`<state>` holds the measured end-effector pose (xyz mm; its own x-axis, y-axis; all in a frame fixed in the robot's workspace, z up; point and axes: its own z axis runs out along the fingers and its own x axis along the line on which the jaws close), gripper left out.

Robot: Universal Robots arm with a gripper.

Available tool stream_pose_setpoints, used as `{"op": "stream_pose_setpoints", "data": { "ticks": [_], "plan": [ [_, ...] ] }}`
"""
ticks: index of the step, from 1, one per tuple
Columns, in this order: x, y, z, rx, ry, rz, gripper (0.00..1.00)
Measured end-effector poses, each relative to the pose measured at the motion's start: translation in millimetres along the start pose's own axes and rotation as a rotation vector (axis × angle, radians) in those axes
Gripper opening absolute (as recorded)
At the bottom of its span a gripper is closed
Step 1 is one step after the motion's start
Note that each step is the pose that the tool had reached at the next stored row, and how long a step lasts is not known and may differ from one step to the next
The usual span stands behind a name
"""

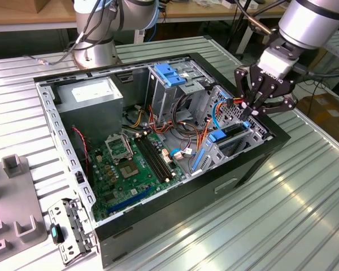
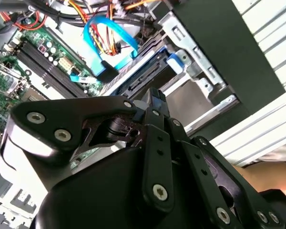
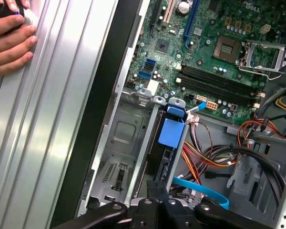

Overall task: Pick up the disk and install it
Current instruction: 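Insert the first disk wire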

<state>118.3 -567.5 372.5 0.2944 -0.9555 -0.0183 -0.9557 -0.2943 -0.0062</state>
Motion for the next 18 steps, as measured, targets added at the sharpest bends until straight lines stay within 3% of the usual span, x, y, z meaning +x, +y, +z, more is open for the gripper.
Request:
{"op": "stream_pose_setpoints", "data": {
  "ticks": [8, 12, 15, 18],
  "plan": [
    [5.1, -23.1, 0.1, 0.0000, -0.0001, 0.000, 0.11],
    [3.2, -36.5, 0.2, 0.0000, -0.0001, -0.001, 0.11],
    [1.5, -42.5, 0.4, -0.0001, -0.0002, -0.007, 0.11],
    [1.4, -43.6, 0.4, -0.0005, -0.0009, -0.040, 0.11]
  ]
}}
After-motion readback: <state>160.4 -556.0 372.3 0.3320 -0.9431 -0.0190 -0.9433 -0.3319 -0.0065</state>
